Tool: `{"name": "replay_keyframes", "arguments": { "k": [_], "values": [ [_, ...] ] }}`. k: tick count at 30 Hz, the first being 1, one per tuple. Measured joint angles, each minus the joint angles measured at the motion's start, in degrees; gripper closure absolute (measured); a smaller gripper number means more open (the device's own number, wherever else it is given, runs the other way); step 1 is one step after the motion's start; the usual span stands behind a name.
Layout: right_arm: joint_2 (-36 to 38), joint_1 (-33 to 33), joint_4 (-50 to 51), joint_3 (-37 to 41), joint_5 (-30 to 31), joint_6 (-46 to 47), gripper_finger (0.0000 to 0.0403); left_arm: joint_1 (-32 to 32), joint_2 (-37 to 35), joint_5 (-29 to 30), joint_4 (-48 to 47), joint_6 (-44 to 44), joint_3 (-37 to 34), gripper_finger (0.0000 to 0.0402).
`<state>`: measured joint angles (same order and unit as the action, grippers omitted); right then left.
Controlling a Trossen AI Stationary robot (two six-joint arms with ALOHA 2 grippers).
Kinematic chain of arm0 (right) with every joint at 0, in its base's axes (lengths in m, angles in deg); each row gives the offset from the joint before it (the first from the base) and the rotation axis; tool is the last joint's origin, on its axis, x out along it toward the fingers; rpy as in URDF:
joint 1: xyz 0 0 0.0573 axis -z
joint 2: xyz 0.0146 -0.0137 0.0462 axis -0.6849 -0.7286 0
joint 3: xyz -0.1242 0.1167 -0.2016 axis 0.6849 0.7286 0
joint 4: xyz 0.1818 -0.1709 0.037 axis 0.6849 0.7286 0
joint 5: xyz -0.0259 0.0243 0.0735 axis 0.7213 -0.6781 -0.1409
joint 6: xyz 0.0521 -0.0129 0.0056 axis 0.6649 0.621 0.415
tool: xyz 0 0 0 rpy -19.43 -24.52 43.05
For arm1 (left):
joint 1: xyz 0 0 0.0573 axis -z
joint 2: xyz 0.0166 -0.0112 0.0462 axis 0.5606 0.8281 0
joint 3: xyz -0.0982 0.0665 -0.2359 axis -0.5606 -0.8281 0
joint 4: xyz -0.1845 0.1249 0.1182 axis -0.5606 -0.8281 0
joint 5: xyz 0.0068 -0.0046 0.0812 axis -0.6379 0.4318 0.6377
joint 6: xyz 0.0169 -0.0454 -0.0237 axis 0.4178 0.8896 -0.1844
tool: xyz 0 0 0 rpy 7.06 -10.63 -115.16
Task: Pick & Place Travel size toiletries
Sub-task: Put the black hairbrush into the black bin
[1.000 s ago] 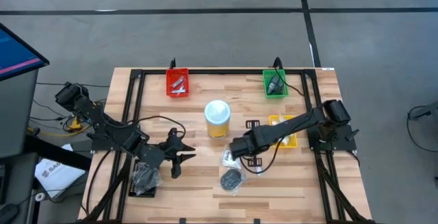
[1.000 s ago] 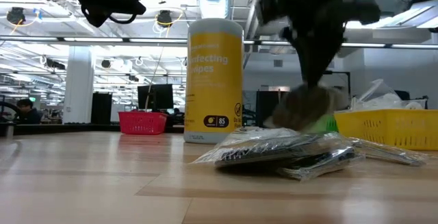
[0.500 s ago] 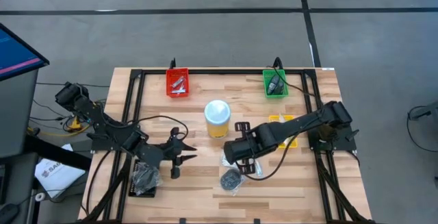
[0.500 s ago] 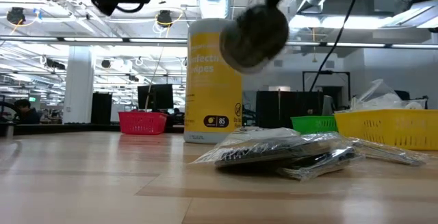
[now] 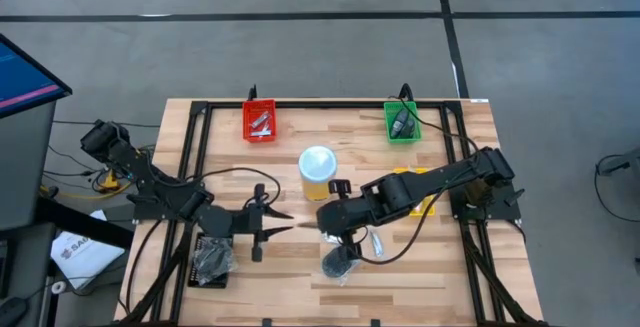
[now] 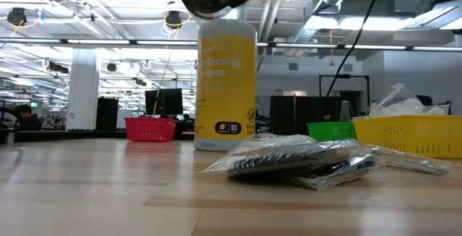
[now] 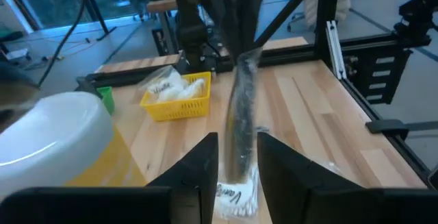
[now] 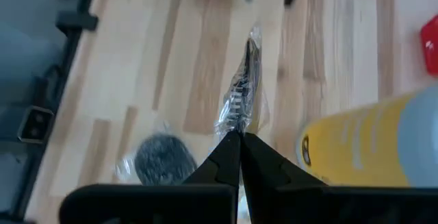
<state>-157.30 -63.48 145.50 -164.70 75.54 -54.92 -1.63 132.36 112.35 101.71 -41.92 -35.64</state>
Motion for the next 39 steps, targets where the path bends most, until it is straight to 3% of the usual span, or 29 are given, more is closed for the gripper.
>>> {"name": "replay_keyframes", "arguments": {
  "k": [7, 16, 21, 39],
  "values": [
    [0.00, 0.02, -2.77, -0.36, -0.02, -1.78, 0.0403, -2.01, 0.00, -0.14, 0.59, 0.00, 0.00, 0.0259],
    [0.00, 0.94, -4.27, -0.36, -0.35, -3.14, 0.0403, -4.06, 0.00, -7.29, 1.23, 0.05, 0.00, 0.0195],
    [-0.52, 0.93, -3.67, -0.44, -2.73, -2.87, 0.0403, -4.06, -0.57, -7.63, 2.92, 0.03, 0.04, 0.0188],
    [-0.57, 2.61, -6.91, -0.43, -2.90, -3.93, 0.0403, -4.04, 0.12, -11.10, 3.47, 1.82, 0.04, 0.0195]
  ]
}}
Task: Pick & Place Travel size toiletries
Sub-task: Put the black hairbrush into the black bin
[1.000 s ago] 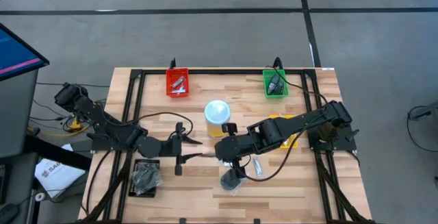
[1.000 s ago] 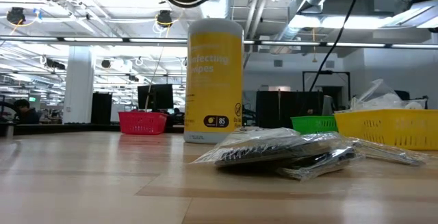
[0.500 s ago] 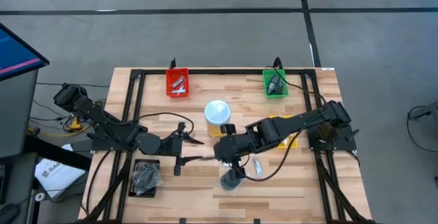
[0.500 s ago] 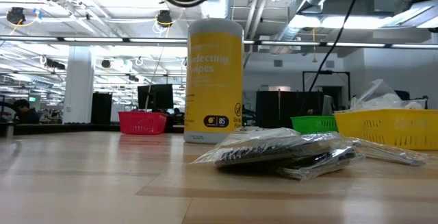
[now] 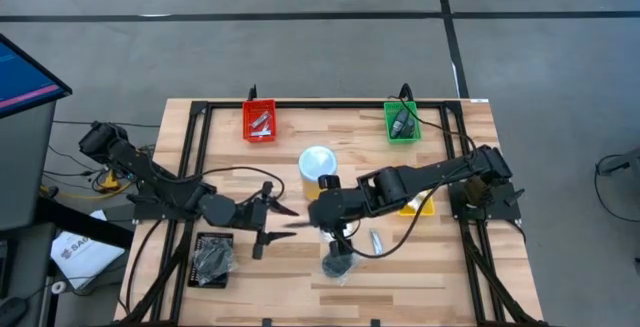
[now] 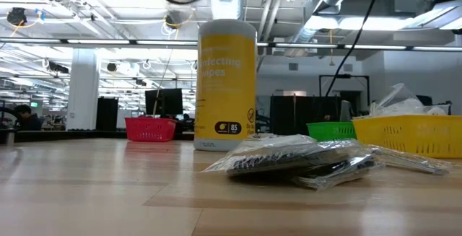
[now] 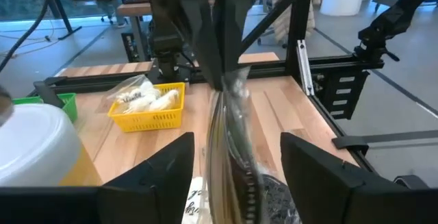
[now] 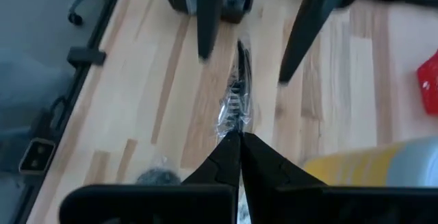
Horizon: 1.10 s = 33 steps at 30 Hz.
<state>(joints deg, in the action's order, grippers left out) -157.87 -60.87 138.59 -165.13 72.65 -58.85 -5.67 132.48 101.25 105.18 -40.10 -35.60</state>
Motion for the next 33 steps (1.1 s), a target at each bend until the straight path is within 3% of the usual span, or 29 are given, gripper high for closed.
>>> {"name": "replay_keyframes", "arguments": {
  "k": [8, 17, 27, 33],
  "values": [
    [0.00, 0.10, -1.17, 0.00, 0.01, -1.73, 0.0403, 0.00, 3.73, 1.91, -0.02, 0.02, 0.00, 0.0229],
    [0.00, 0.10, -0.99, 0.00, -0.01, -1.75, 0.0402, -0.02, 4.33, 2.50, -0.24, 0.04, -0.02, 0.0381],
    [0.00, 0.10, 1.42, 0.00, 0.06, -0.41, 0.0369, 0.85, 4.04, 2.19, -3.09, 2.86, -0.02, 0.0384],
    [0.00, 0.15, 5.94, 0.02, 0.08, 0.88, 0.0334, 4.08, -0.07, 3.65, -14.93, 11.17, -0.07, 0.0384]
  ]
}}
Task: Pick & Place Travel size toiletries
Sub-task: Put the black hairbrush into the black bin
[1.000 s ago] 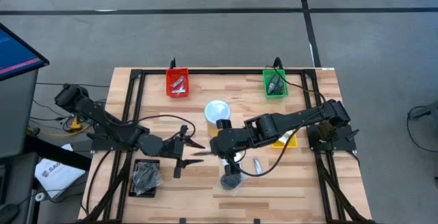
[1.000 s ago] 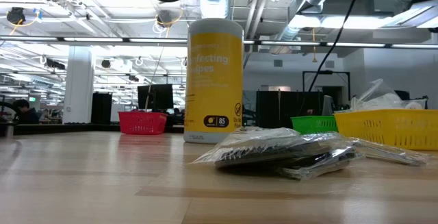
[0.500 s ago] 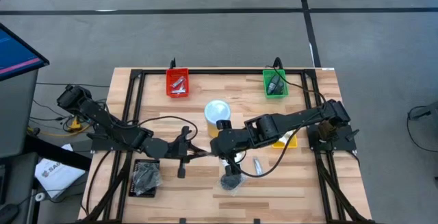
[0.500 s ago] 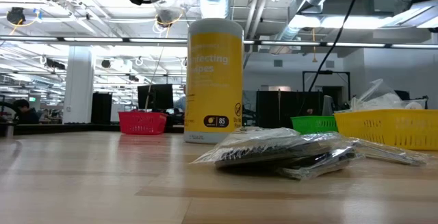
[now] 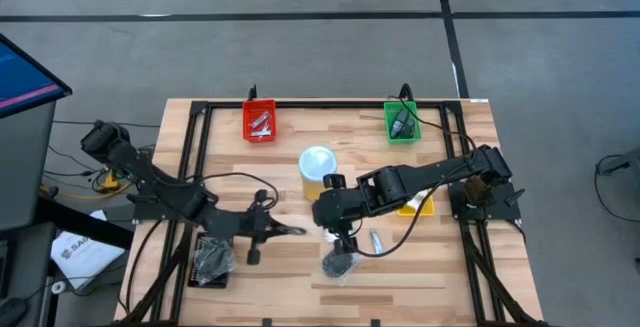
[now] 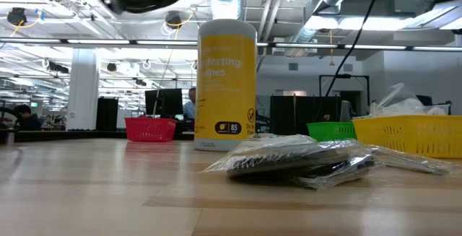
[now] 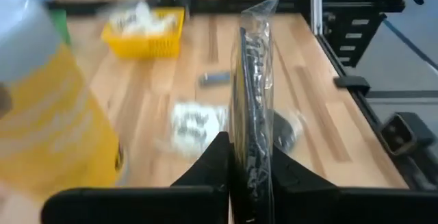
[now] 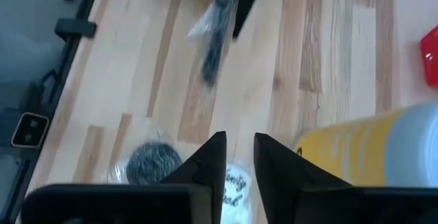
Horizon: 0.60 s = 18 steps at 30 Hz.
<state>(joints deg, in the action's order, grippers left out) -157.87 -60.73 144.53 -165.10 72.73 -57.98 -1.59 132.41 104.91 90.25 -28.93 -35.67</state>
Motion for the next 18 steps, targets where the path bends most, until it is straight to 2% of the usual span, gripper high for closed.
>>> {"name": "replay_keyframes", "arguments": {
  "k": [3, 7, 14, 18],
  "values": [
    [0.00, -0.02, 1.52, 0.00, 0.00, -0.01, 0.0322, 1.93, -3.33, 0.22, -8.41, 8.38, 0.00, 0.0384],
    [0.00, 0.08, 2.03, 0.00, 0.00, -0.04, 0.0316, 4.91, -7.69, -2.47, -18.52, 18.64, 0.00, 0.0384],
    [0.00, 0.05, 2.06, 0.00, 0.00, -0.21, 0.0316, 9.31, -13.75, -13.34, -29.85, 34.57, 0.00, 0.0383],
    [0.00, 0.04, 2.27, 0.00, 0.00, -0.20, 0.0316, 11.16, -14.96, -18.11, -37.65, 45.85, 0.02, 0.0383]
  ]
}}
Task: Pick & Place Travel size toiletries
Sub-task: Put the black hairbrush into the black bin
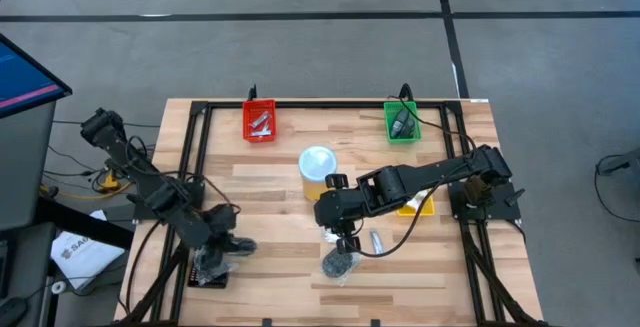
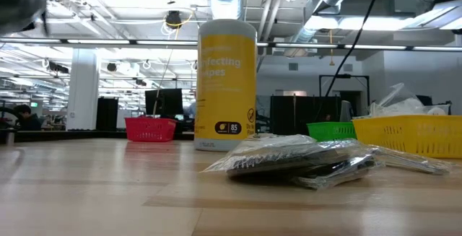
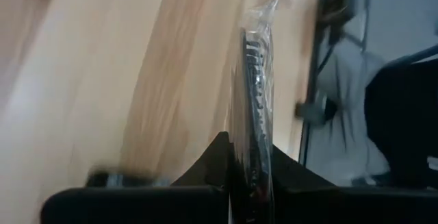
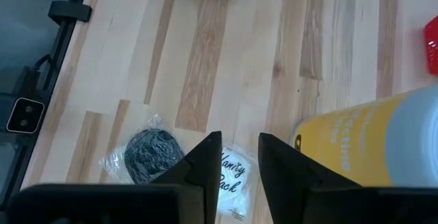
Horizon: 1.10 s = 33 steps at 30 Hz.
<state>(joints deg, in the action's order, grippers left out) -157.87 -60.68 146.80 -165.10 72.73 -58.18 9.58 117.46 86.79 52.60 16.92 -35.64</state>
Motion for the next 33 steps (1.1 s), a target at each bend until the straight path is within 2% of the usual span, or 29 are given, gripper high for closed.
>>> {"name": "replay_keyframes", "arguments": {
  "k": [5, 14, 21, 27, 33],
  "values": [
    [0.00, 0.00, 0.00, 0.02, 0.00, 0.00, 0.0316, 2.12, -0.04, -5.25, -5.25, 9.73, -0.01, 0.0383],
    [0.00, 0.00, 0.02, 0.02, -0.02, 0.00, 0.0316, 7.16, -0.04, -10.91, -6.30, 18.14, 0.00, 0.0382],
    [0.00, -0.02, 0.02, 0.02, -0.02, 0.00, 0.0316, 10.39, -0.02, -11.05, -9.98, 24.57, 0.00, 0.0382],
    [0.00, -0.04, 0.07, 0.04, -0.02, 0.00, 0.0316, 11.22, 0.50, -9.98, -9.84, 25.49, -0.39, 0.0382],
    [0.00, -0.03, 0.30, 0.04, -0.04, -0.17, 0.0316, 11.20, 1.11, -13.59, -8.22, 29.85, -4.83, 0.0382]
  ]
}}
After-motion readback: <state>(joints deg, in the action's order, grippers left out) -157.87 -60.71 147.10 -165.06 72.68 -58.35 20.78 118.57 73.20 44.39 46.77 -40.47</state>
